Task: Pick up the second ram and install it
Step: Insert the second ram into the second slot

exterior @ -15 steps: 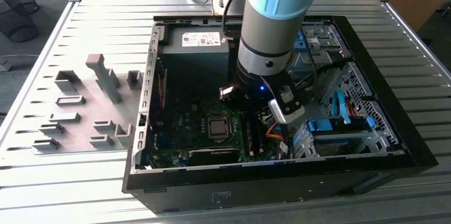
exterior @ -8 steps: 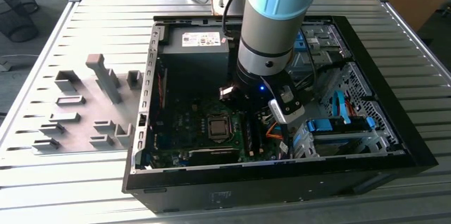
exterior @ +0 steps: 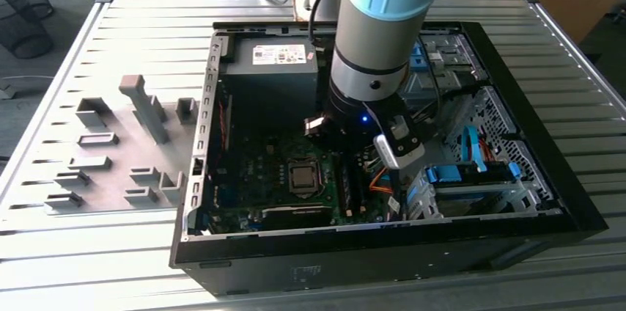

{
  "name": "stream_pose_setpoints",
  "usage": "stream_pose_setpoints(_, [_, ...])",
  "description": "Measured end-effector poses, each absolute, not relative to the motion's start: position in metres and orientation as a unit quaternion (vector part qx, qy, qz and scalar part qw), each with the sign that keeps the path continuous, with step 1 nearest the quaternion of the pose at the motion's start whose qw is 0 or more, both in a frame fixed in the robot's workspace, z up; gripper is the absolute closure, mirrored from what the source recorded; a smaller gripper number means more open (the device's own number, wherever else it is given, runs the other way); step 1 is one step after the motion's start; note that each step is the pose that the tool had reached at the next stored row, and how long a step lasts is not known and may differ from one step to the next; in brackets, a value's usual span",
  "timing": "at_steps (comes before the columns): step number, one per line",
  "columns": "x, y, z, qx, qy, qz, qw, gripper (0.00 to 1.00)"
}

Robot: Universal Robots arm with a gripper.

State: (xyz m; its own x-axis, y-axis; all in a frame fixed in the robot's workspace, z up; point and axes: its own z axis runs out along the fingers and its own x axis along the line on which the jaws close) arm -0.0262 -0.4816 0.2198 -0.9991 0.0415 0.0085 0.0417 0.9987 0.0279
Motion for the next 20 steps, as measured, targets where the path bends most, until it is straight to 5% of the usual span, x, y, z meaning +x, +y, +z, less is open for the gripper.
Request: stream_pose_setpoints(20, [-0.0267, -0.4832, 0.2146, -0.003, -1.000, -0.016, 0.004, 0.86])
